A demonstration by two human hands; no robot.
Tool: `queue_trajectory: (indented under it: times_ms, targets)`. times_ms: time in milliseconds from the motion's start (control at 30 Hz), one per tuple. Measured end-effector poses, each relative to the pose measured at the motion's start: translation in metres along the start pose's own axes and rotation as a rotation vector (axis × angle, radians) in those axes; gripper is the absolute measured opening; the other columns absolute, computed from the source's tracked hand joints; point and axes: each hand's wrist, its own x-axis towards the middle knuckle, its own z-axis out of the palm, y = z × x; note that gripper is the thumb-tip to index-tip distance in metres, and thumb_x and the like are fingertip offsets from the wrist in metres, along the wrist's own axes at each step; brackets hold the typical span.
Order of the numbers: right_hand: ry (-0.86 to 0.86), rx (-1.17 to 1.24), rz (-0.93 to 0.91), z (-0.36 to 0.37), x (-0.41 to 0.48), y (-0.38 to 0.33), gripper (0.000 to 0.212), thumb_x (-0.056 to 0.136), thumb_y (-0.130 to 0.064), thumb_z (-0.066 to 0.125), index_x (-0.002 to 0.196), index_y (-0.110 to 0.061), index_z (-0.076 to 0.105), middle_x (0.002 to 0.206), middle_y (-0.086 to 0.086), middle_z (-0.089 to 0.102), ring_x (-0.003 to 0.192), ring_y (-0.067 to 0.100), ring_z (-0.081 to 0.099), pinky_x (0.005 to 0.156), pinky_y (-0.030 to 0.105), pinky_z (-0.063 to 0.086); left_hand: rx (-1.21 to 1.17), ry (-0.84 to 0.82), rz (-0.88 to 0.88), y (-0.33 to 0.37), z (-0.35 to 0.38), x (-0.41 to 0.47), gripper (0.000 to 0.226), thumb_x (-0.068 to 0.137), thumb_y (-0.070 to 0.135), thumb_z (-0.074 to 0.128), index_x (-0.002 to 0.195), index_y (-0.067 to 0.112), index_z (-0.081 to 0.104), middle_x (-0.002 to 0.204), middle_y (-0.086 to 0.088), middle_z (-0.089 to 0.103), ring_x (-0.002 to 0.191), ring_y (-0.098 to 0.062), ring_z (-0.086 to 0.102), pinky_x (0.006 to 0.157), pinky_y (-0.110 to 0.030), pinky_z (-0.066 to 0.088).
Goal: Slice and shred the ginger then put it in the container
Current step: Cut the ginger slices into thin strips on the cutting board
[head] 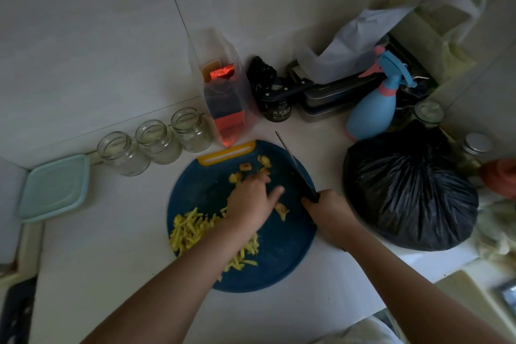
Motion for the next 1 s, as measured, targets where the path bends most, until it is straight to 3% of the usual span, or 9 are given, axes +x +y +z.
queue_trajectory:
  times_ms: [100,167,267,533,733,833,900,1000]
  targets:
    - [0.006,-0.013,-0.015,0.000,-0.001,0.000,0.033,0.097,-0.034,0.053,0.097,-0.003,0.065,0.094,0.016,0.067,0.076,0.023,0.061,0.058,0.028,0.043,0.004,0.050,-0.018,-0.022,-0.019,0.021,0.023,0.094,0.022,0.056,0.113,0.011,0.062,0.109,-0.008,0.065,0.099,-0.022,0.062,0.080,-0.029,0.047]
    - [0.013,-0.019,-0.021,0.001,-0.002,0.001,0.035,0.098,-0.033,0.052,0.098,-0.001,0.065,0.094,0.017,0.067,0.081,0.027,0.064,0.062,0.031,0.046,0.014,0.045,-0.012,-0.033,-0.024,0.033,0.026,0.092,0.014,0.056,0.117,0.010,0.063,0.116,-0.010,0.061,0.101,-0.025,0.061,0.087,-0.031,0.045]
    - [0.016,-0.018,-0.022,0.001,-0.002,0.000,0.036,0.097,-0.033,0.052,0.098,0.000,0.066,0.095,0.017,0.068,0.085,0.029,0.065,0.065,0.033,0.048,0.007,0.003,0.067,-0.037,-0.026,0.046,0.030,0.093,0.011,0.055,0.122,0.011,0.062,0.122,-0.010,0.056,0.104,-0.026,0.059,0.090,-0.028,0.042]
    - [0.020,-0.029,-0.019,0.000,-0.001,0.001,0.033,0.097,-0.035,0.052,0.094,-0.004,0.063,0.087,0.012,0.065,0.069,0.019,0.057,0.049,0.026,0.038,0.089,-0.169,0.242,-0.024,-0.023,0.074,0.032,0.095,0.010,0.053,0.126,0.011,0.062,0.133,-0.009,0.056,0.123,-0.024,0.048,0.099,-0.022,0.030]
    - [0.031,-0.069,-0.018,0.001,0.000,0.001,0.033,0.098,-0.036,0.051,0.091,-0.006,0.062,0.077,0.006,0.057,0.061,0.014,0.051,0.045,0.023,0.034,0.106,-0.150,0.251,-0.032,-0.026,0.073,0.023,0.086,0.021,0.070,0.104,0.007,0.071,0.104,-0.008,0.066,0.097,-0.023,0.060,0.078,-0.028,0.044]
    - [0.030,-0.085,-0.027,0.000,0.000,0.001,0.033,0.098,-0.036,0.050,0.092,-0.006,0.062,0.078,0.006,0.057,0.062,0.014,0.050,0.045,0.023,0.033,0.071,-0.140,0.228,-0.029,-0.029,0.070,0.013,0.082,0.019,0.074,0.088,0.009,0.068,0.089,-0.004,0.066,0.082,-0.019,0.061,0.064,-0.026,0.041]
    - [0.034,-0.086,-0.031,0.000,0.000,0.001,0.033,0.098,-0.035,0.050,0.092,-0.006,0.062,0.079,0.007,0.057,0.062,0.014,0.050,0.045,0.023,0.033,0.004,-0.137,0.184,-0.027,-0.029,0.067,0.011,0.081,0.016,0.074,0.081,0.011,0.064,0.081,-0.003,0.065,0.073,-0.015,0.059,0.058,-0.022,0.040]
    - [0.030,-0.071,-0.033,0.001,0.000,0.002,0.034,0.098,-0.035,0.051,0.094,-0.003,0.064,0.083,0.010,0.061,0.068,0.019,0.055,0.049,0.026,0.037,-0.278,-0.076,-0.008,-0.021,-0.029,0.059,0.013,0.081,0.009,0.073,0.080,0.010,0.061,0.068,0.003,0.060,0.059,-0.006,0.057,0.049,-0.007,0.039]
